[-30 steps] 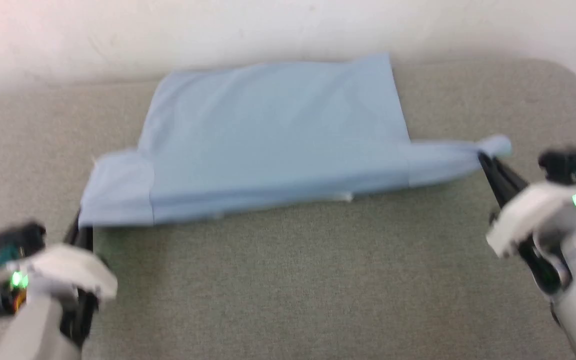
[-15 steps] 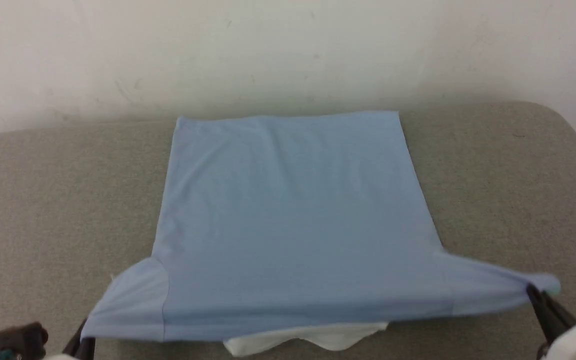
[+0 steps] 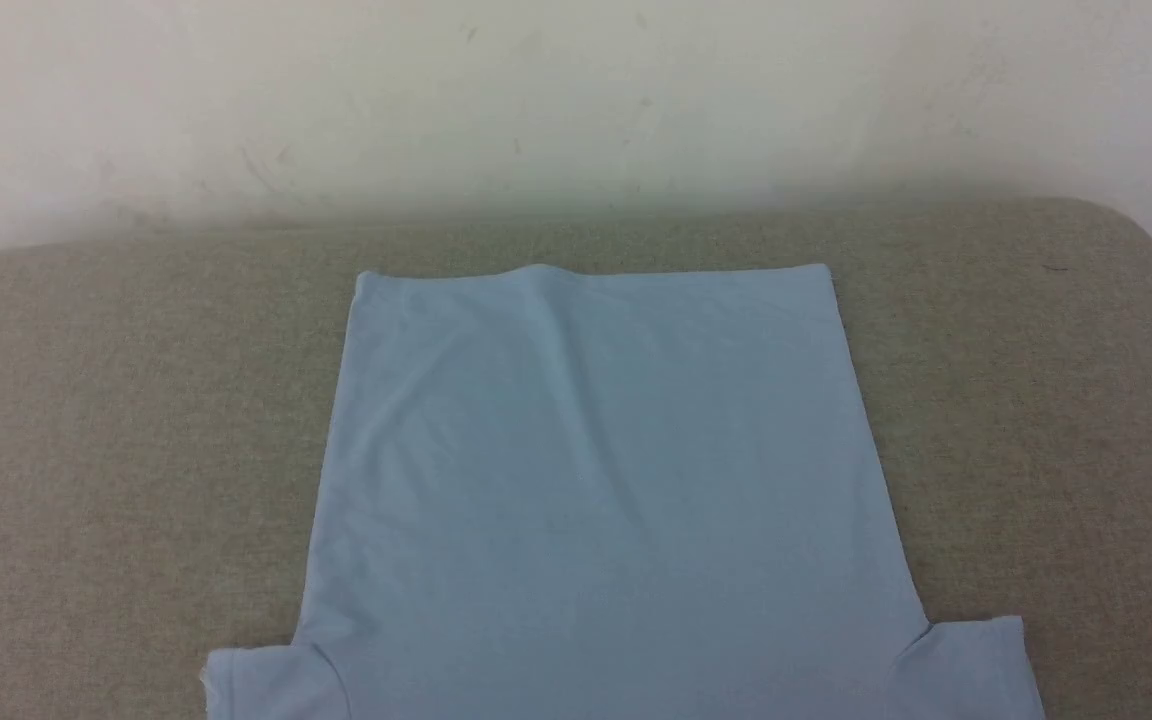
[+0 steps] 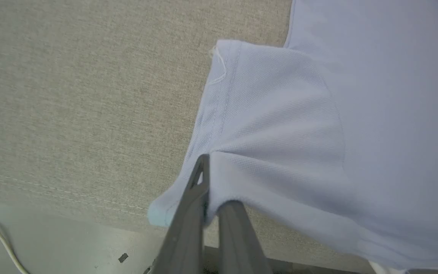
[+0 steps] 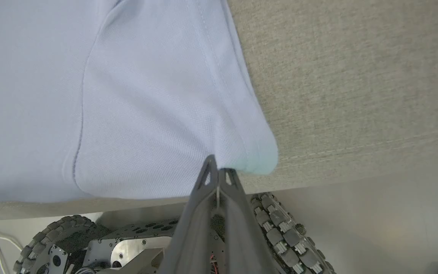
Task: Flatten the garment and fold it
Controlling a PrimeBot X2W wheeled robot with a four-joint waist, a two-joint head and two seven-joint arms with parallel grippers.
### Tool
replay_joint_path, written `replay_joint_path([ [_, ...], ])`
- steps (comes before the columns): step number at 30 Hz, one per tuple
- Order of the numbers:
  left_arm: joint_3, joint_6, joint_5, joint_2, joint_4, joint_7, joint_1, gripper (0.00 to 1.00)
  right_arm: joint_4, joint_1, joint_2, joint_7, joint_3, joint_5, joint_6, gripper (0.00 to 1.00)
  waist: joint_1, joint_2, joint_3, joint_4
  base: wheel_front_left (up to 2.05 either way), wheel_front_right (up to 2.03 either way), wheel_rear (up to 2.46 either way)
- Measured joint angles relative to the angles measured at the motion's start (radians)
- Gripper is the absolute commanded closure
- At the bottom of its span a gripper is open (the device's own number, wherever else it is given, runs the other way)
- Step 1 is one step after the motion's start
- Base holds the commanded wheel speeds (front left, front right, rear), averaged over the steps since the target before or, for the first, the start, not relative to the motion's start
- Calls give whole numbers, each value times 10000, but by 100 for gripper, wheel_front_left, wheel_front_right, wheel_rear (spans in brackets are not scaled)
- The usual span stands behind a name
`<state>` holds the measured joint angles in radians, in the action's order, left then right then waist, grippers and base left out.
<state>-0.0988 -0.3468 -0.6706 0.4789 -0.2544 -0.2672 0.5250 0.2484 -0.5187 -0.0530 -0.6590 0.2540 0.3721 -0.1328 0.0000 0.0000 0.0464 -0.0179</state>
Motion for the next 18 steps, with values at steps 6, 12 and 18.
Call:
replay_joint_path([
  [6, -372, 232, -73, -351, 257, 230, -228, 100, 566, 508, -50, 669, 21, -23, 13, 0, 0, 0, 80, 161, 0, 0, 0],
  [12, -533, 295, -38, -612, 148, 614, -601, 100, 4, 3078, -311, 2429, 955, -174, 15, 0, 0, 0, 314, 467, 0, 0, 0],
  [18, -775, 539, 119, -840, -182, 1014, -1562, 100, -3200, 6545, -1032, 3770, 821, -176, 15, 0, 2, 0, 872, 893, 0, 0, 0],
])
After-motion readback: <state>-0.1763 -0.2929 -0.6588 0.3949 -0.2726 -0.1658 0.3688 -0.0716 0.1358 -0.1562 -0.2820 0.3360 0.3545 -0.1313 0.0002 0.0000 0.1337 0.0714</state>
